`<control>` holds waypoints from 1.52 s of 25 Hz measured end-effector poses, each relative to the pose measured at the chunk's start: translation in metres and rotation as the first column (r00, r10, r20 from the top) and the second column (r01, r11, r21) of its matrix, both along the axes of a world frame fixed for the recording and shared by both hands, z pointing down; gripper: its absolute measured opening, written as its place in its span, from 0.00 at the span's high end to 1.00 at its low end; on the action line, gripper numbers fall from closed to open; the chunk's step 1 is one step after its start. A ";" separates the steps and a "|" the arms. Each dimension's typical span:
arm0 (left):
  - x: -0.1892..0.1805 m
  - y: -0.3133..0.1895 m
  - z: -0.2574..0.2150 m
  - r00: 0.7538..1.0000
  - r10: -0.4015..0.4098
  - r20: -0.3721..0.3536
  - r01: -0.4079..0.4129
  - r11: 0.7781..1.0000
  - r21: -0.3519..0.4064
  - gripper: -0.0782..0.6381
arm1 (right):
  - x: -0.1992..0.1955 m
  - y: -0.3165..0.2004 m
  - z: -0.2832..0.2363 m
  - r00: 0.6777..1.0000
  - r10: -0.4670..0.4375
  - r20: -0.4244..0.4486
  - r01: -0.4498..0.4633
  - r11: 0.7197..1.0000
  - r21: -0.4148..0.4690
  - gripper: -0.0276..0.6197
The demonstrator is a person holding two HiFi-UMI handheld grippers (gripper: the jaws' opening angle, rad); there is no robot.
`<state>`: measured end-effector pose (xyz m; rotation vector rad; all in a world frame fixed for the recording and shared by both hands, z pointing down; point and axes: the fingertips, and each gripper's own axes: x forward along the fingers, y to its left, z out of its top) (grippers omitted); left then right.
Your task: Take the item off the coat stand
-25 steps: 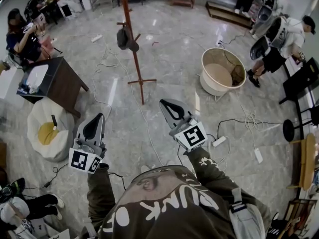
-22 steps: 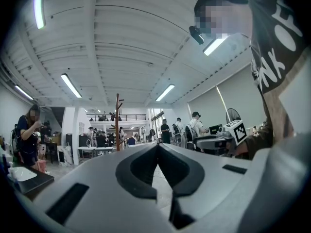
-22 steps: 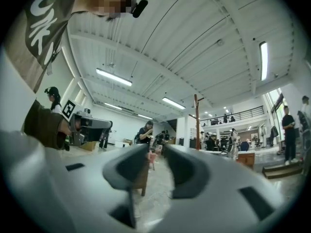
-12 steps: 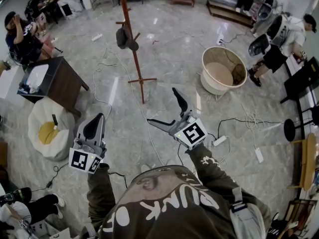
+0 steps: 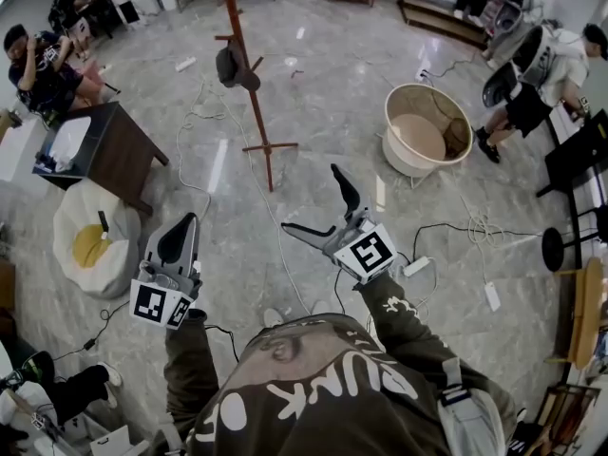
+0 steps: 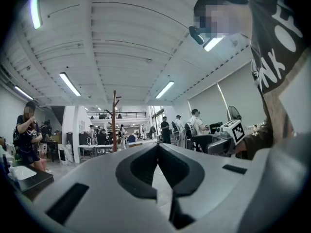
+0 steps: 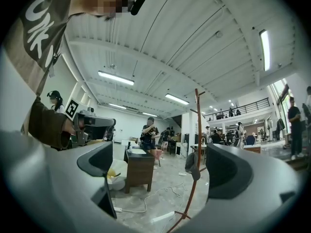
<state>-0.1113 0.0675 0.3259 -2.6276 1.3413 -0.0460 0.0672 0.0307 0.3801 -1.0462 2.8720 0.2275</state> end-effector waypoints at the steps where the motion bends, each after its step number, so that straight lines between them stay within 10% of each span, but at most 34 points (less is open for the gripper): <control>1: 0.004 -0.001 0.002 1.000 -0.003 0.000 0.003 1.000 -0.002 0.89 | 0.003 -0.001 0.002 1.000 -0.006 -0.005 0.006 1.000 0.000 0.06; 20: 0.026 -0.043 0.014 1.000 -0.025 0.002 0.025 0.999 -0.037 0.89 | 0.024 -0.054 0.017 0.999 -0.029 -0.042 0.027 0.999 -0.042 0.06; 38: -0.074 -0.242 0.018 0.997 0.042 -0.064 -0.045 0.998 -0.041 0.89 | -0.068 -0.238 0.013 0.995 0.047 -0.093 -0.051 0.997 -0.052 0.06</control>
